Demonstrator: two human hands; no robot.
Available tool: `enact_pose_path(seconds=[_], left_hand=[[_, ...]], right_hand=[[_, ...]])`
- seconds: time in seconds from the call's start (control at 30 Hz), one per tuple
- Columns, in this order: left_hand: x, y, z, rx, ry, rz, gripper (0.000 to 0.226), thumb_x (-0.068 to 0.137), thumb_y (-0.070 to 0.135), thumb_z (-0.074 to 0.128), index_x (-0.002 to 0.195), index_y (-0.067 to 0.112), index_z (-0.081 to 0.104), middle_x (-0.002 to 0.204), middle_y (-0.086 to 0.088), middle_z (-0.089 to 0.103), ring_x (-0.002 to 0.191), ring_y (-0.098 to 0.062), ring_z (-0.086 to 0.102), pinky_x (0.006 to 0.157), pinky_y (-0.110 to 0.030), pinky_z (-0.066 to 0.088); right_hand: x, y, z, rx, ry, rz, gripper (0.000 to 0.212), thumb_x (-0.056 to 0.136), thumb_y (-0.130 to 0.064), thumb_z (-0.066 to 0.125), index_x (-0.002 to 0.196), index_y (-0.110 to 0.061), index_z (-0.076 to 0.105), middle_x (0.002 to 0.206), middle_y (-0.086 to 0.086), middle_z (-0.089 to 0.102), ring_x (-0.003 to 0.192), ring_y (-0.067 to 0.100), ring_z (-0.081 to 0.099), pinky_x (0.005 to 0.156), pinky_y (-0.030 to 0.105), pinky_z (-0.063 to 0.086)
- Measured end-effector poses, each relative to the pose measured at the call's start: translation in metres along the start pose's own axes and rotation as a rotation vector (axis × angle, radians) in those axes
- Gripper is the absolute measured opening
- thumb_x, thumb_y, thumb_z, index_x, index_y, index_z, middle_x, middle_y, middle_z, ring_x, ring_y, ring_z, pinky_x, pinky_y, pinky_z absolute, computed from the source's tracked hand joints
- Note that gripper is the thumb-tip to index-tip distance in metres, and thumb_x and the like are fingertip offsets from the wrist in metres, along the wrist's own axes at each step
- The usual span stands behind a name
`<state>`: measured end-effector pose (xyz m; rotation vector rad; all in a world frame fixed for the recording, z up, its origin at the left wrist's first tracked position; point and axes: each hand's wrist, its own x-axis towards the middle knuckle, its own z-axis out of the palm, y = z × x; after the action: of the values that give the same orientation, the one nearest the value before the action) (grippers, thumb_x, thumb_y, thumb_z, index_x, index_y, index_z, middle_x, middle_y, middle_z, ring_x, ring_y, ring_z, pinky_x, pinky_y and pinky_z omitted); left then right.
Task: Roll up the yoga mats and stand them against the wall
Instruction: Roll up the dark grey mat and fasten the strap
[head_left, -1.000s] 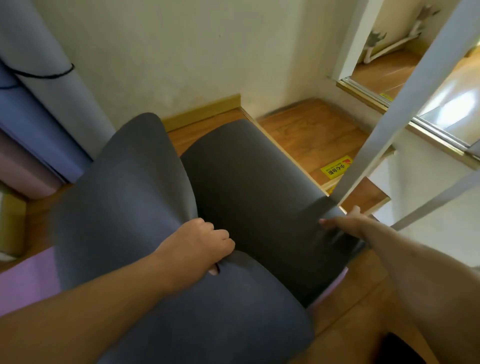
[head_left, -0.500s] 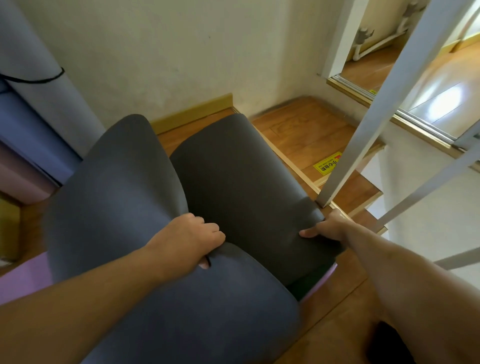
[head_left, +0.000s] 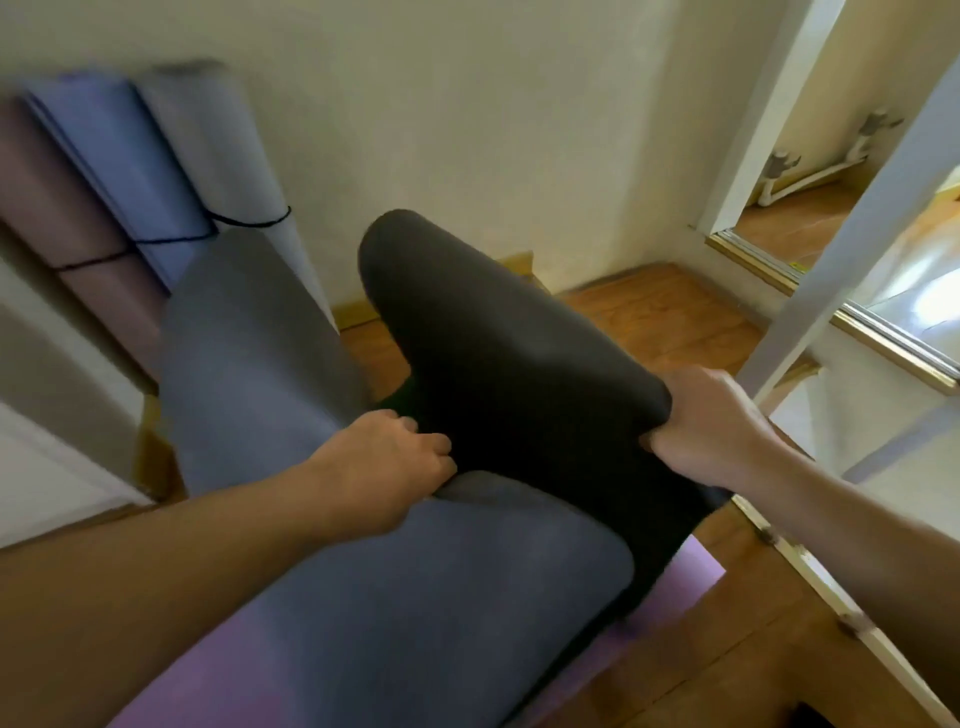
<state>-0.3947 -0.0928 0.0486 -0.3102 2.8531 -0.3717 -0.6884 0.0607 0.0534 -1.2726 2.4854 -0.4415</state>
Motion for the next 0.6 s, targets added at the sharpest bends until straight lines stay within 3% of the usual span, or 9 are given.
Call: enact_pose_path(seconds=[0.1, 0.2, 0.3, 0.37, 0.47, 0.6], left_hand=[[-0.047, 0.000, -0.048, 0.071, 0.004, 0.002, 0.032, 0.091, 0.012, 0.054, 0.120, 0.023, 0.063, 0.111, 0.001, 0.059, 0.077, -0.020, 0.048, 0.072, -0.037, 0.047], [-0.101, 0.005, -0.098, 0.101, 0.009, -0.042, 0.031, 0.098, 0.014, 0.052, 0.128, 0.020, 0.056, 0.121, -0.001, 0.054, 0.082, -0.022, 0.048, 0.076, -0.039, 0.047], [-0.164, 0.010, -0.135, 0.131, 0.057, -0.142, 0.033, 0.099, 0.015, 0.056, 0.132, 0.017, 0.052, 0.125, -0.005, 0.053, 0.087, -0.026, 0.057, 0.077, -0.041, 0.052], [-0.207, 0.015, -0.153, 0.145, 0.111, -0.233, 0.035, 0.099, 0.016, 0.060, 0.133, 0.017, 0.050, 0.123, -0.006, 0.053, 0.079, -0.023, 0.049, 0.074, -0.041, 0.051], [-0.266, 0.019, -0.169, 0.136, 0.216, -0.375, 0.038, 0.099, 0.017, 0.061, 0.135, 0.018, 0.048, 0.125, -0.006, 0.051, 0.076, -0.020, 0.040, 0.070, -0.038, 0.044], [-0.324, 0.014, -0.167, 0.118, 0.294, -0.491, 0.038, 0.098, 0.017, 0.061, 0.134, 0.017, 0.051, 0.125, -0.005, 0.052, 0.083, -0.022, 0.054, 0.074, -0.037, 0.045]], right_hand=[[-0.048, -0.063, -0.037, -0.076, -0.015, -0.202, 0.027, 0.082, -0.007, 0.071, 0.082, -0.033, 0.064, 0.079, -0.010, 0.067, 0.078, 0.012, 0.065, 0.064, 0.029, 0.053], [-0.087, -0.123, -0.075, -0.136, 0.029, -0.412, 0.039, 0.083, -0.007, 0.074, 0.076, -0.041, 0.055, 0.079, -0.017, 0.062, 0.079, 0.003, 0.058, 0.067, 0.025, 0.046], [-0.121, -0.180, -0.115, -0.168, 0.090, -0.585, 0.050, 0.076, -0.001, 0.073, 0.073, -0.047, 0.055, 0.075, -0.016, 0.057, 0.077, 0.007, 0.057, 0.063, 0.030, 0.041], [-0.144, -0.218, -0.138, -0.173, 0.168, -0.696, 0.062, 0.072, 0.003, 0.070, 0.076, -0.057, 0.056, 0.073, -0.017, 0.056, 0.076, 0.011, 0.058, 0.063, 0.033, 0.041], [-0.175, -0.276, -0.156, -0.197, 0.233, -0.789, 0.061, 0.072, 0.005, 0.070, 0.095, -0.051, 0.070, 0.076, -0.025, 0.055, 0.082, 0.015, 0.055, 0.066, 0.032, 0.038], [-0.191, -0.343, -0.148, -0.233, 0.267, -0.872, 0.065, 0.072, 0.003, 0.068, 0.117, -0.043, 0.075, 0.089, -0.020, 0.060, 0.092, 0.018, 0.055, 0.071, 0.035, 0.041]])
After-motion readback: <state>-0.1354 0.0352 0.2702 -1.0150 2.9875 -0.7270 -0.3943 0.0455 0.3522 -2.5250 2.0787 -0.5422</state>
